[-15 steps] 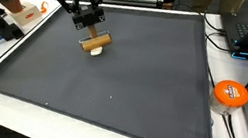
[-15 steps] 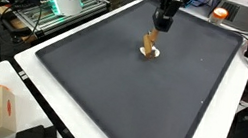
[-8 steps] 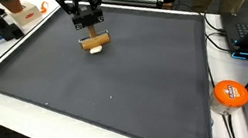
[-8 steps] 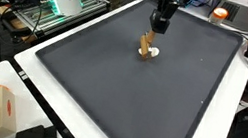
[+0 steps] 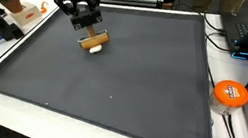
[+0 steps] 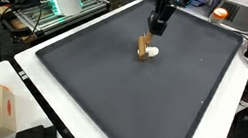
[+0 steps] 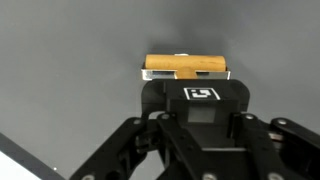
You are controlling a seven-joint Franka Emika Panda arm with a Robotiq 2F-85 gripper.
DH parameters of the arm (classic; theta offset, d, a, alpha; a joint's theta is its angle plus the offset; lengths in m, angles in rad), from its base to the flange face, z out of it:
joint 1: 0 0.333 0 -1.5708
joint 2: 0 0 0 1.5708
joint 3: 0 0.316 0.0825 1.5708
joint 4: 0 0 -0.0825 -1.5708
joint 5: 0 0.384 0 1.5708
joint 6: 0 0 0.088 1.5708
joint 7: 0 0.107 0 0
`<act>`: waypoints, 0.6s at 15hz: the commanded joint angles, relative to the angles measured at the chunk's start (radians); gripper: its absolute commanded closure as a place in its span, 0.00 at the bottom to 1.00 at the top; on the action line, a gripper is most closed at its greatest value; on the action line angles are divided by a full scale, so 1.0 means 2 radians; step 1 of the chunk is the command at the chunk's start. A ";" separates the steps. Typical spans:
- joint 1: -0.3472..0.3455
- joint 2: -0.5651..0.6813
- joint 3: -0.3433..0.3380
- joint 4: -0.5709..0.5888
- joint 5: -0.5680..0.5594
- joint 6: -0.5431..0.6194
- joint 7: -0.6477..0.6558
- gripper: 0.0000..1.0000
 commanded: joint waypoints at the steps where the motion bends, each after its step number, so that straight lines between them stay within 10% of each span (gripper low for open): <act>1: -0.005 0.038 -0.004 0.000 -0.006 0.003 0.010 0.78; 9: -0.003 0.043 -0.005 0.015 -0.011 -0.025 0.039 0.78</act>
